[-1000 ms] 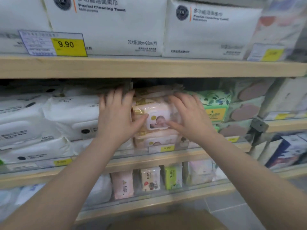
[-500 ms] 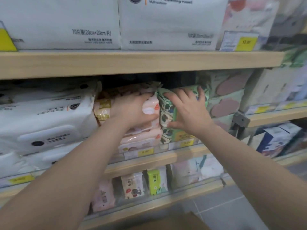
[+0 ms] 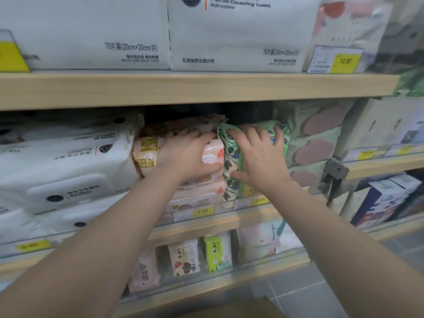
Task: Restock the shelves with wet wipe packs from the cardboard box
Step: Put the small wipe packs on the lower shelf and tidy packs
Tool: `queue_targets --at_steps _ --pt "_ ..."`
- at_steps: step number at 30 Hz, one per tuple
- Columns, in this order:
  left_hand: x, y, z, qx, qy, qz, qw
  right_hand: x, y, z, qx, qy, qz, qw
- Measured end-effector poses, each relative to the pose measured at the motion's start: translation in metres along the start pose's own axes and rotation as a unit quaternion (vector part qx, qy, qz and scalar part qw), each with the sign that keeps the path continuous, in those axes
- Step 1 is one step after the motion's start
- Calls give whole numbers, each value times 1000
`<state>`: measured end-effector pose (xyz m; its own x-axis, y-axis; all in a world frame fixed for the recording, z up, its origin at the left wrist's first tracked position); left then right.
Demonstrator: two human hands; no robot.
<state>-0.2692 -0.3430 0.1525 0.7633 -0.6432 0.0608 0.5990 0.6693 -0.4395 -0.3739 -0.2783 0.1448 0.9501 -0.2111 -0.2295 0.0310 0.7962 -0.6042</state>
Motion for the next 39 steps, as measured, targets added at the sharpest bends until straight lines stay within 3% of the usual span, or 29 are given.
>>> queue_targets --at_steps 4,7,13,18,21,23,27,29,33,39 --pt "2 1 6 23 16 0 1000 0 -1 -1 89 -33 8 995" --pt "-1 22 35 -20 87 -18 996 1 -1 8 144 -90 11 986" --pt "49 123 98 -122 193 8 973 56 11 59 85 -169 45 981" --pt "141 198 108 -189 211 153 947 146 3 95 24 -199 113 973" --pt "194 239 104 -254 250 317 879 194 -12 99 37 -212 151 965" --pt "211 252 84 -240 289 359 854 221 -23 102 39 -198 173 964" --pt "197 238 46 -147 383 245 879 250 -40 84 103 -187 159 964" --pt "195 229 39 -126 379 226 889 253 -44 72 114 -180 134 968" --pt "208 210 34 -127 296 251 913 251 -52 68 57 -162 90 981" --pt "231 194 30 -143 237 302 912 260 -63 63 -4 -151 24 988"
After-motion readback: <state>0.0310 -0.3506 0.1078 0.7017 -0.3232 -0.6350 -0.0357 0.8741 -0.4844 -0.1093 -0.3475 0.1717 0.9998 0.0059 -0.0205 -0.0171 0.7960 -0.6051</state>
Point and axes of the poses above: each hand's wrist, its own y-axis away from the middle knuckle, its own z-axis out of the back of the hand, x = y × z, the point moved 10 cm from there along -y, towards the middle knuckle, and after that the axes turned 1 degree about x, right-handed, at the moved point
